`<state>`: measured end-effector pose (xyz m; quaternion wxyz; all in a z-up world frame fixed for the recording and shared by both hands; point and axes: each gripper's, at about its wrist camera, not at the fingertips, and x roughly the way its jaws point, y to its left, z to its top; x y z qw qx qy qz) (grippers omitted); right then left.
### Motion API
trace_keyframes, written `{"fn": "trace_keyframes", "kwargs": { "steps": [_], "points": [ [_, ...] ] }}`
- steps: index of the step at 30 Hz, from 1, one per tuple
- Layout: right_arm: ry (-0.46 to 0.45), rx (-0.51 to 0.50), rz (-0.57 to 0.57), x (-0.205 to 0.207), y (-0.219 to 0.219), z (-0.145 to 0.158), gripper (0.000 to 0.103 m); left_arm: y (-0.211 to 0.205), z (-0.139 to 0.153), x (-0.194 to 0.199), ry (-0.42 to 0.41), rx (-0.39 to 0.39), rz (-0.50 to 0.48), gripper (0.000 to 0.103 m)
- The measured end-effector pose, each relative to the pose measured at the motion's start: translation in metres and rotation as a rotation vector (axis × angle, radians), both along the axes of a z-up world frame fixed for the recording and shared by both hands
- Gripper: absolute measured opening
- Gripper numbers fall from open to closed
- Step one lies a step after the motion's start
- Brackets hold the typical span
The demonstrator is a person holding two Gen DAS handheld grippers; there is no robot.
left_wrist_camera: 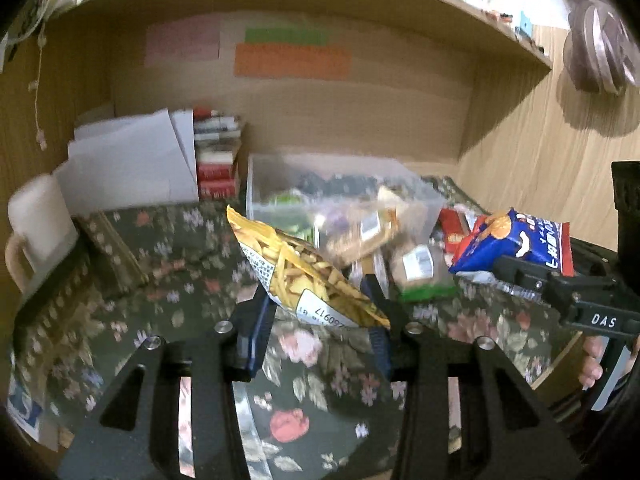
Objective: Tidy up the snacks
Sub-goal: 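Lift both bags over the box and drop them inside with both tools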
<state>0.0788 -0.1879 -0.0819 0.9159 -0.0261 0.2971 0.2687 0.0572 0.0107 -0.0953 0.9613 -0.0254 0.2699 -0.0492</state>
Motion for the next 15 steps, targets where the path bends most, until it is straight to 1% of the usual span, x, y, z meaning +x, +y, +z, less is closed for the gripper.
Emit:
{"fn": "trace_keyframes", "kwargs": {
  "steps": [8,15],
  "points": [
    [-0.084,0.026,-0.046,0.028,0.000,0.028,0.057,0.003,0.030,0.027,-0.056,0.020,0.004,0.043],
    [-0.117,0.045,-0.063,0.057,0.004,0.038,0.057,0.005,0.049,0.060,-0.088,0.039,0.013,0.043]
  ]
}}
